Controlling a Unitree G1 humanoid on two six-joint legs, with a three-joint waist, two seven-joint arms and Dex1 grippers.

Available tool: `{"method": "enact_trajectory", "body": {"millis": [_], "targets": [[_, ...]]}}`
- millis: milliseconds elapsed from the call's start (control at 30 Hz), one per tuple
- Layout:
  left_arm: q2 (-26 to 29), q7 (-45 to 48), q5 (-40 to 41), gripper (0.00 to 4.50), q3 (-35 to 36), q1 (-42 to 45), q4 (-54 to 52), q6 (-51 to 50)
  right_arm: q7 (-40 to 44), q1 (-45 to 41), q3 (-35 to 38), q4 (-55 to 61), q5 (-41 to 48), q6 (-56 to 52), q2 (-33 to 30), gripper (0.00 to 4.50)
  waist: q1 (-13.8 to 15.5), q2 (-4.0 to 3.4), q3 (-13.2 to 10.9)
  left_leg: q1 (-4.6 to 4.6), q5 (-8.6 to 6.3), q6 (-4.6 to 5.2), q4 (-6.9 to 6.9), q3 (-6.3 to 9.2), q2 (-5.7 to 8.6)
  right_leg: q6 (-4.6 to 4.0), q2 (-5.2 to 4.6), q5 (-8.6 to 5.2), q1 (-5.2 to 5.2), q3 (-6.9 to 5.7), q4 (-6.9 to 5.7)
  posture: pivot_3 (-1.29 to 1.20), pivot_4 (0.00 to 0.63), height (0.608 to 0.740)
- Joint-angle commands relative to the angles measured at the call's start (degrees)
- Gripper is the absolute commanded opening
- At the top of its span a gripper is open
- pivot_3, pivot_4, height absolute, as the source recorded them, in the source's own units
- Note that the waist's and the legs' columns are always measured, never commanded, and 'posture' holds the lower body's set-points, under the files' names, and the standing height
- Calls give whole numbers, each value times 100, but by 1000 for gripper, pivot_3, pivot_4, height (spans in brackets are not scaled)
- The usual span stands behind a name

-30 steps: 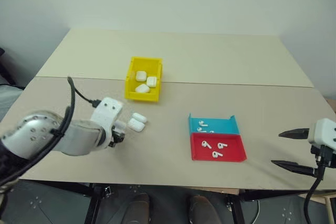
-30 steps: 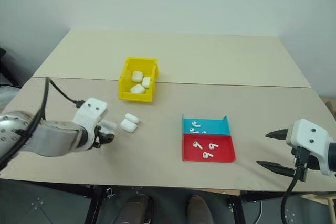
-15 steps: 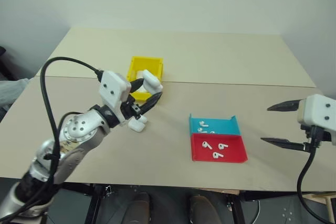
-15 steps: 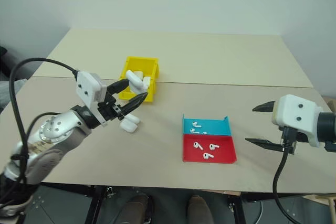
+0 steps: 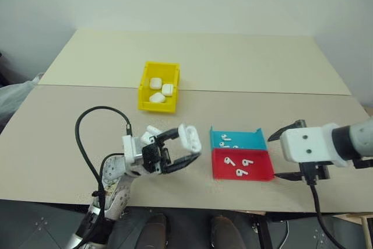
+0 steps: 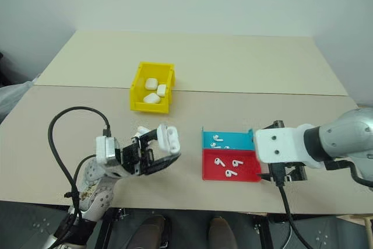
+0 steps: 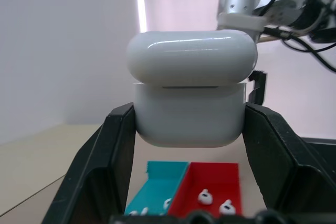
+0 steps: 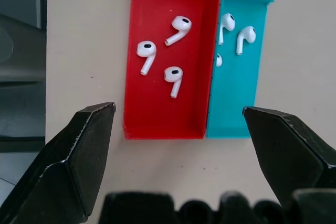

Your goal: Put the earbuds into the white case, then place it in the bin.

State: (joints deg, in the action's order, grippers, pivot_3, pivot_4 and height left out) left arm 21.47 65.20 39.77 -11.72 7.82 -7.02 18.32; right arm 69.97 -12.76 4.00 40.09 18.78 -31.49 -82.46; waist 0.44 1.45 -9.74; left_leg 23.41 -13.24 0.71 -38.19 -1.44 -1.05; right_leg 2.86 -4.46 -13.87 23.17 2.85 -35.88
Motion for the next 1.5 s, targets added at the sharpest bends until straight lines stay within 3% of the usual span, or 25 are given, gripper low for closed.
{"method": "enact_trajectory", "body": {"millis": [33,167,233,400,800,1500], "targets": [[86,357,140,2768,243,-31,-317,-36,-38,-288,-414,205,-225,-6,39,4322,-1,0,0,-1,0,0,-4,1,-1,0,1,0,-2,0,-2,0,150,740],[238,354,24,2768,429,-127,-559,-130,-82,-555,-1160,269,-828,119,222,3265,-16,-2,1,-6,1,1,-14,-1,-4,0,3,0,-5,0,-9,0,150,740],[267,342,-4,2768,525,-193,-660,-140,-63,-850,-1547,234,-1049,-71,428,3265,-45,-2,1,-6,1,1,-17,-1,-5,0,3,0,-4,0,-10,0,150,740],[433,349,40,2768,745,-488,-916,-314,96,-1411,-2346,125,-1631,-234,916,2107,-91,-2,2,-6,1,1,-17,5,-8,-3,5,-1,-1,0,-17,0,150,740],[601,735,-186,2768,995,-913,-836,-201,442,-2044,-3501,-389,-2592,-541,1902,2107,-115,-3,2,-10,1,1,-18,8,-8,-5,5,-2,-2,-3,-22,0,150,740],[595,364,-528,2768,1050,-1146,-1080,-289,737,-2001,-3747,-893,-3239,-497,2450,2107,-115,-3,2,-11,1,1,-19,11,-8,-7,5,-1,-1,-5,-26,0,150,740]]}}
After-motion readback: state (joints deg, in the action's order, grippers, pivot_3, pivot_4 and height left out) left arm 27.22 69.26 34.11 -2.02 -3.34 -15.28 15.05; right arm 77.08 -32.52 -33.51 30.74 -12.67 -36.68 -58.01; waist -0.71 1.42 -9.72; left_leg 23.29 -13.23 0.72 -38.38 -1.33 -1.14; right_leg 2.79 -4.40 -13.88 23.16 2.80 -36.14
